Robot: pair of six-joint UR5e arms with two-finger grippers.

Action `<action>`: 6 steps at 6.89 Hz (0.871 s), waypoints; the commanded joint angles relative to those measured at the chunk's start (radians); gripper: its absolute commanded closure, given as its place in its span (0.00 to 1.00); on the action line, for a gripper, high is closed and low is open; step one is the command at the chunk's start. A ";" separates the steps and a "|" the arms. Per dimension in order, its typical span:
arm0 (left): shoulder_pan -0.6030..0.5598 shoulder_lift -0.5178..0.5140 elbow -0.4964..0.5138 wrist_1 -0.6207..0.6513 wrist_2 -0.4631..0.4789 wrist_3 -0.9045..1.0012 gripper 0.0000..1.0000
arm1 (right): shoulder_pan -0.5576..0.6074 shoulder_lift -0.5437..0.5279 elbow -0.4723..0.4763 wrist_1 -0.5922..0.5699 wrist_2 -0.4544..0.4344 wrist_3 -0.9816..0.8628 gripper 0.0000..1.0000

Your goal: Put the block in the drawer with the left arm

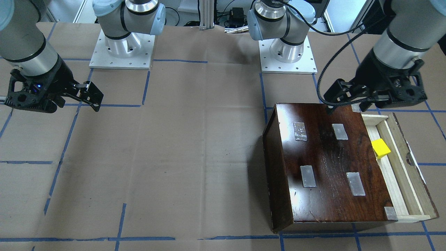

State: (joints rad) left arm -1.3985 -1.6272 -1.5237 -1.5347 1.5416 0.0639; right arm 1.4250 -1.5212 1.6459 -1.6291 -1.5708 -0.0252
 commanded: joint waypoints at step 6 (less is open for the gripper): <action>-0.143 0.086 -0.125 -0.004 -0.002 -0.024 0.03 | 0.000 0.001 -0.001 0.000 0.000 -0.001 0.00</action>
State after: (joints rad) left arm -1.5408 -1.5504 -1.6387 -1.5393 1.5416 0.0360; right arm 1.4251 -1.5208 1.6457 -1.6291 -1.5708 -0.0261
